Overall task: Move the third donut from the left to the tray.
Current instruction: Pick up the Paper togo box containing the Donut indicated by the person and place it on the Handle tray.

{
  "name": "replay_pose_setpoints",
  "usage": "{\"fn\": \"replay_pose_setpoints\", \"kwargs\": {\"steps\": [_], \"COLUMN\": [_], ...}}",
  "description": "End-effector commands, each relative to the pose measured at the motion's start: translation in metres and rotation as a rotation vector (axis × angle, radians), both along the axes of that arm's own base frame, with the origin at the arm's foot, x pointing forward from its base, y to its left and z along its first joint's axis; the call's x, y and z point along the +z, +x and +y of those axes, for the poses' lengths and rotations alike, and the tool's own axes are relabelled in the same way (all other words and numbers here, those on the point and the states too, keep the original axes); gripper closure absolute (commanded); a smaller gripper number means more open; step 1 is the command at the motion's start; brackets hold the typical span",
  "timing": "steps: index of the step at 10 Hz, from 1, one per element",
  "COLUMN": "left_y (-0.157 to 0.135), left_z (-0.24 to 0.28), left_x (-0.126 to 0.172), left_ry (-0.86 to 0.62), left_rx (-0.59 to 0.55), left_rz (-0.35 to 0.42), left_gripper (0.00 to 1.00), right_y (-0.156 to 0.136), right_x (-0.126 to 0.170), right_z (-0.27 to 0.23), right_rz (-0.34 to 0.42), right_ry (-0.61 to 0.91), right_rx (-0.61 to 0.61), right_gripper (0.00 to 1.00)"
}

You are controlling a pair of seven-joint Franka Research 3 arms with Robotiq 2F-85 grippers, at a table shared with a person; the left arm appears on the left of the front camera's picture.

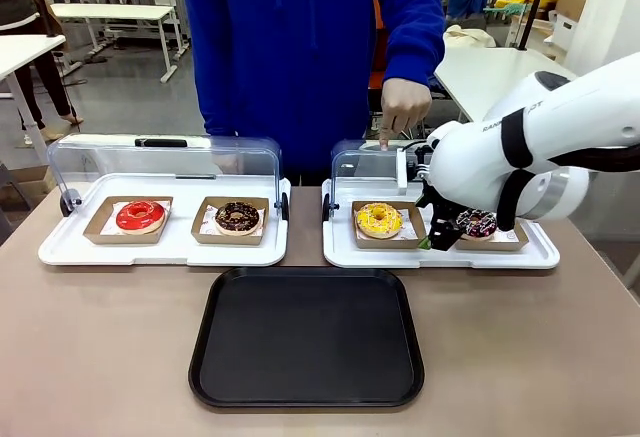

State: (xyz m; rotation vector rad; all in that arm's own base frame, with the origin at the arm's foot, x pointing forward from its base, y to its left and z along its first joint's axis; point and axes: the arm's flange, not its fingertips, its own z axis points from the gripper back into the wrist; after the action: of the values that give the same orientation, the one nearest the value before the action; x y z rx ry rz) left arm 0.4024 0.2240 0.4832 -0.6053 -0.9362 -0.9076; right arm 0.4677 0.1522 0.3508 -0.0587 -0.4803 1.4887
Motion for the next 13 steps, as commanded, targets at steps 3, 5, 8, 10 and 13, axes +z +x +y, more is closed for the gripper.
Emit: {"fn": "replay_pose_setpoints", "kwargs": {"steps": [3, 5, 8, 10, 13], "left_y": [-0.002, -0.002, -0.002, -0.002, -0.002], "left_z": [-0.002, -0.002, -0.002, -0.002, -0.002], "left_x": [0.002, 0.002, 0.002, 0.002, 0.002], "left_ry": [-0.003, -0.003, -0.003, -0.003, -0.003], "left_rx": [-0.006, -0.006, -0.006, -0.006, -0.006], "left_rz": [0.006, 0.006, 0.006, 0.006, 0.006], "left_gripper": [0.0, 0.0, 0.0, 0.0, 0.0], "right_y": [0.024, 0.03, 0.035, 0.038, 0.039], "right_x": [-0.014, -0.02, -0.029, -0.035, -0.041], "right_z": [0.006, 0.005, 0.008, 0.01, 0.011], "right_rz": [-0.016, -0.028, -0.031, -0.023, -0.013], "right_ry": [-0.045, -0.049, -0.045, -0.057, -0.06], "right_rx": [-0.008, -0.005, 0.005, 0.006, 0.003], "right_gripper": [0.0, 0.0, 0.0, 0.0, 0.0]}}
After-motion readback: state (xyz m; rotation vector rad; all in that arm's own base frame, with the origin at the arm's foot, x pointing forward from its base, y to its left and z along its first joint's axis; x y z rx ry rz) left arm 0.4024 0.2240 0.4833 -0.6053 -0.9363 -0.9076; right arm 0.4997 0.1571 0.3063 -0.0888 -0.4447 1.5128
